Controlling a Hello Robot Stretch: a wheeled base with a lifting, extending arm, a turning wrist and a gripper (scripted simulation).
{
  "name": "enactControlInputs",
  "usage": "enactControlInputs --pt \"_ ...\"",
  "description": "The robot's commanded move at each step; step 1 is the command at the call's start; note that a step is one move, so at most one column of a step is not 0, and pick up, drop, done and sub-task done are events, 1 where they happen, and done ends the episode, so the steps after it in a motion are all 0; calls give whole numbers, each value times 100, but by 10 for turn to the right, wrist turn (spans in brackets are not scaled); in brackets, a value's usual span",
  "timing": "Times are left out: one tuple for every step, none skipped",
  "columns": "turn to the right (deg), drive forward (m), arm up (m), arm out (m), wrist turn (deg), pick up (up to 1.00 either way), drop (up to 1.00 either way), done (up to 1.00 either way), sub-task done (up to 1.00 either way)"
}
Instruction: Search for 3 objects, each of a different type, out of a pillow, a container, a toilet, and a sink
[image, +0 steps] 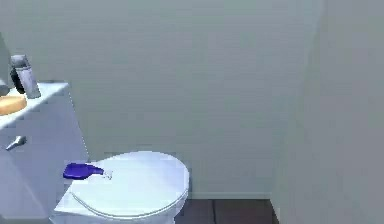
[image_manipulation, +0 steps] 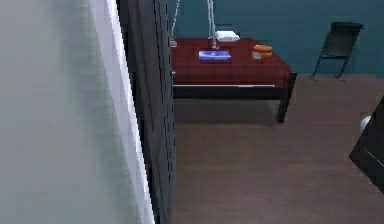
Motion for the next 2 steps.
enactControlInputs --pt "-270 0 0 0 0 0 0 0 0" --pt "0 0 0 0 0 0 0 100 0"
